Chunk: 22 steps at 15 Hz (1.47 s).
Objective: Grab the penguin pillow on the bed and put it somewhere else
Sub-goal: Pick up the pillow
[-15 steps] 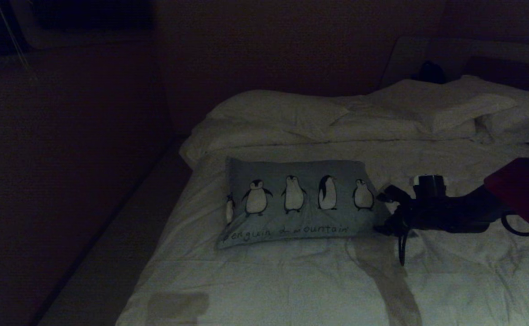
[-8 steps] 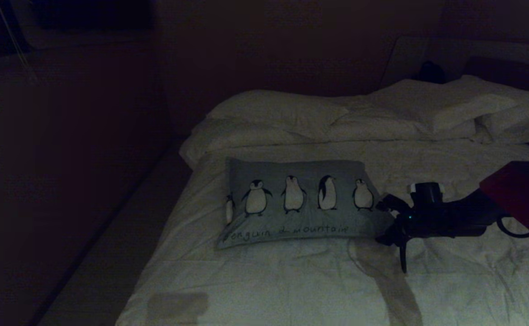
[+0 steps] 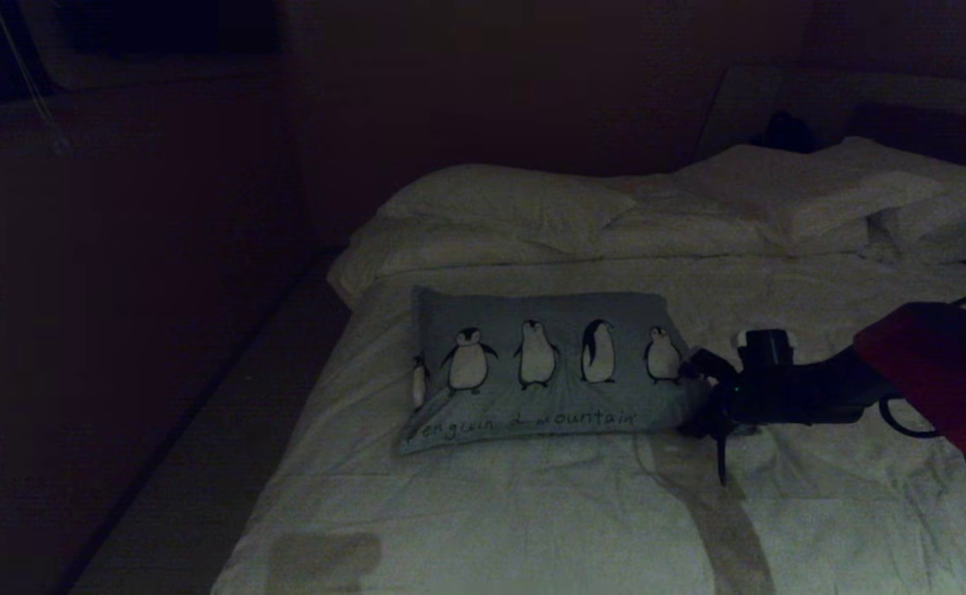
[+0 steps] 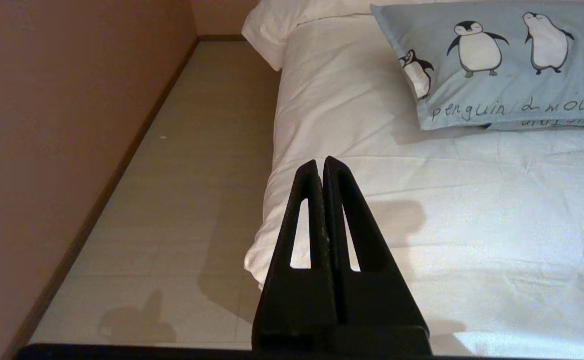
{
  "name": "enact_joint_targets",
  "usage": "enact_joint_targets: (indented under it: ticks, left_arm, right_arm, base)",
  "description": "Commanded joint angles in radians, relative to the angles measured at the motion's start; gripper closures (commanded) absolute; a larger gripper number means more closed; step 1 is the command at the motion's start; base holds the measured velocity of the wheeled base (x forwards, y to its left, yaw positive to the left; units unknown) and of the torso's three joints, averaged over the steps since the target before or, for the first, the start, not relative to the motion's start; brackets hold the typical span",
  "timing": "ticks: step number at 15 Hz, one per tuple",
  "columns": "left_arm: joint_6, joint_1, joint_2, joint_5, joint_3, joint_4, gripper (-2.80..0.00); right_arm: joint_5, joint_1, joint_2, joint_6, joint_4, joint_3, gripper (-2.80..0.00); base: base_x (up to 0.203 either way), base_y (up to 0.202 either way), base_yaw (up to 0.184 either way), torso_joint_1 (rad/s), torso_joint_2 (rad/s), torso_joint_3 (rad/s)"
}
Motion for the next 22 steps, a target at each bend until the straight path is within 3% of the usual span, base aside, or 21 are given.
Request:
enact_joint_targets:
  ticks: [1, 5, 6, 13, 22]
  left_arm:
    - [0.0, 0.0, 0.0, 0.001, 0.0, 0.0, 0.0]
    - [0.0, 0.0, 0.0, 0.001, 0.0, 0.0, 0.0]
    - [0.0, 0.0, 0.0, 0.0, 0.0, 0.0, 0.0]
    - [0.0, 0.0, 0.0, 0.0, 0.0, 0.0, 0.0]
    - [0.0, 0.0, 0.0, 0.0, 0.0, 0.0, 0.0]
  right_arm:
    - [-0.004, -0.001, 0.036, 0.002, 0.029, -0.048, -2.8]
    - [-0.017, 0.001, 0.062, 0.008, 0.031, -0.076, -2.8]
    - [-0.017, 0.001, 0.064, 0.014, 0.031, -0.084, 0.0]
    - [-0.011, 0.001, 0.045, 0.032, 0.027, -0.092, 0.0]
    - [0.0, 0.035, -0.146, 0.283, 0.045, -0.068, 0.0]
  base:
    - [0.0, 0.0, 0.0, 0.0, 0.0, 0.0]
    - [0.0, 0.0, 0.0, 0.0, 0.0, 0.0]
    - [0.0, 0.0, 0.0, 0.0, 0.0, 0.0]
    - [0.0, 0.0, 0.0, 0.0, 0.0, 0.0]
    - [0.0, 0.0, 0.0, 0.0, 0.0, 0.0]
